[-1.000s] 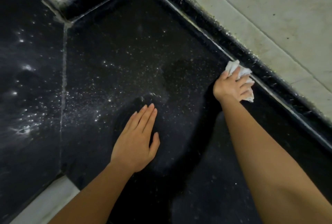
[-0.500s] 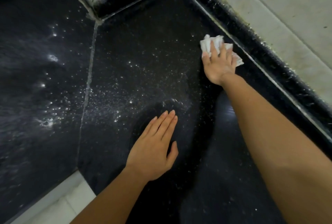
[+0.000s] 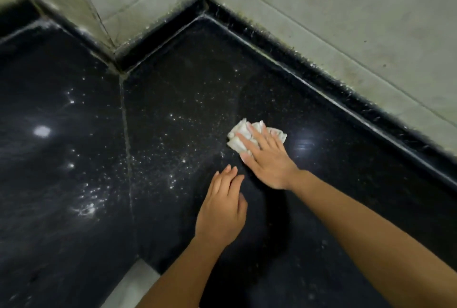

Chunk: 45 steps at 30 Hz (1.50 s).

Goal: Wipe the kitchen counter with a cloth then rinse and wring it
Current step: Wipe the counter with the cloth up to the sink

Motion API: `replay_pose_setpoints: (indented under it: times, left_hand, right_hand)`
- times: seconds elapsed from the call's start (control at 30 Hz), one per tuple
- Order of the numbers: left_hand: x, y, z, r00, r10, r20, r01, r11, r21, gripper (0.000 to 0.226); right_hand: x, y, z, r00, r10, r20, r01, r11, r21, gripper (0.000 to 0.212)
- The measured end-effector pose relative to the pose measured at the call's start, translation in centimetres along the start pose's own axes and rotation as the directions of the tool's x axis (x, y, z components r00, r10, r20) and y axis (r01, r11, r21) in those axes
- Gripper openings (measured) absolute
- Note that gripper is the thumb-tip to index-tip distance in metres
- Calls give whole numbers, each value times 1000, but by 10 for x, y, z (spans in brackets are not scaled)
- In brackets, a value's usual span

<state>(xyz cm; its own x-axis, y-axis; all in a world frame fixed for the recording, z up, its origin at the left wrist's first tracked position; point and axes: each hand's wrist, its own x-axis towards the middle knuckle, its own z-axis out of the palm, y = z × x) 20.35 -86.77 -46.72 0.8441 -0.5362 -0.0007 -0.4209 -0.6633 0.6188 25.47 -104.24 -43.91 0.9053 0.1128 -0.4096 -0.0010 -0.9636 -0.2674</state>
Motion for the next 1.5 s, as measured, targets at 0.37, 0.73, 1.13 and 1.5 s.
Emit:
replay_pose_setpoints:
  times: [0.37,0.73,1.13,1.5]
  left_hand:
    - [45,-53,-92,999,-8,-36,4,994,-107,29]
    - [183,-186,-166,993,26,112,-57,958,280,58]
    - [199,-201,-160,993,65,102,-87,969,232,57]
    - [198,-198,-161,993,42,109,-65,974,215,56]
  right_hand:
    - [-42,-23,15,994,1,112,5,998,-59,53]
    - [84,11,-40,891,445,-95,-425,888,176,56]
    - [171,14,-73,762,636,-118,-590,758,278,56]
    - [65,-54,-12,999,40,-9,-40,999,-26,55]
